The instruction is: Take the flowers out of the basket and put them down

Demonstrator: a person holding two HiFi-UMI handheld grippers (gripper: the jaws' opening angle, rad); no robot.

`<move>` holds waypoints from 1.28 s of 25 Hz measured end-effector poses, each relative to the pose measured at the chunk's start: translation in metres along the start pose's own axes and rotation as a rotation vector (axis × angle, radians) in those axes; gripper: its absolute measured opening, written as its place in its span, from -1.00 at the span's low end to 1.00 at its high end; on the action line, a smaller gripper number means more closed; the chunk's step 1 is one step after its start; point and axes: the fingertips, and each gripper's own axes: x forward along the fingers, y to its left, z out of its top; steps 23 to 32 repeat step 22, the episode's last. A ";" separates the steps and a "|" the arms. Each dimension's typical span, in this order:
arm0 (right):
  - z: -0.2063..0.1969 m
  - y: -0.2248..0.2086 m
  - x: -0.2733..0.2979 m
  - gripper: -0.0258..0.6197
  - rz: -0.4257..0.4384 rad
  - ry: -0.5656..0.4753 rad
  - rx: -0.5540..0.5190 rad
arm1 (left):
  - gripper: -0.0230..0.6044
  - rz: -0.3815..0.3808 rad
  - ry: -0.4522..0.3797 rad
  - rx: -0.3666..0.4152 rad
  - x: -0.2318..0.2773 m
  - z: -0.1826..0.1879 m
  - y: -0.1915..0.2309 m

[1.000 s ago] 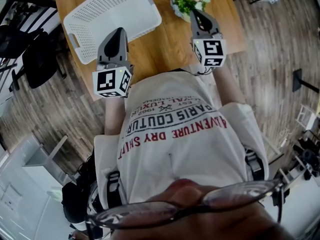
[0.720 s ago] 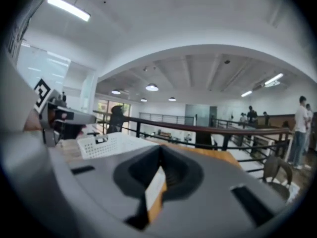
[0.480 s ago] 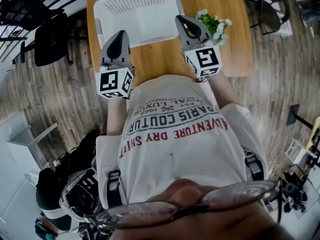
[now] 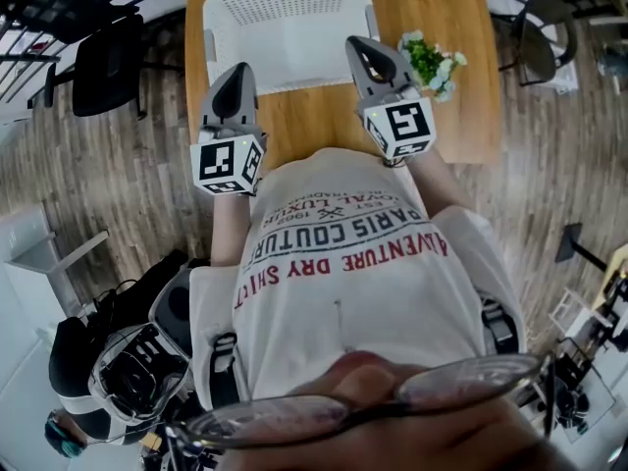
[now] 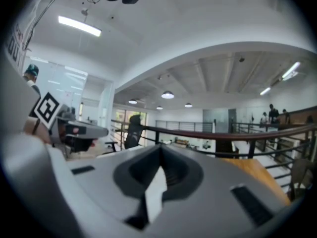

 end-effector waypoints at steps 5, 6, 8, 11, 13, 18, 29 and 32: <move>-0.008 -0.016 -0.021 -0.82 -0.013 0.007 0.016 | -0.89 -0.020 -0.005 0.013 0.003 0.001 -0.028; -0.009 -0.019 -0.023 -0.82 -0.015 0.006 0.022 | -0.89 -0.024 -0.005 0.016 0.004 0.002 -0.032; -0.009 -0.021 -0.028 -0.82 -0.013 -0.001 0.026 | -0.89 -0.033 -0.005 0.024 0.005 0.003 -0.039; -0.007 -0.019 -0.034 -0.82 0.006 -0.013 0.010 | -0.89 -0.046 -0.008 0.032 0.006 0.006 -0.047; -0.005 -0.017 -0.033 -0.82 0.010 -0.017 0.002 | -0.89 -0.050 -0.010 0.032 0.008 0.006 -0.046; -0.006 -0.020 -0.036 -0.82 -0.005 -0.023 0.006 | -0.89 -0.037 -0.011 0.027 0.006 0.005 -0.047; -0.003 -0.027 -0.046 -0.82 -0.019 -0.023 0.016 | -0.89 -0.035 -0.001 0.021 0.003 0.006 -0.057; -0.003 -0.027 -0.046 -0.82 -0.019 -0.023 0.016 | -0.89 -0.035 -0.001 0.021 0.003 0.006 -0.057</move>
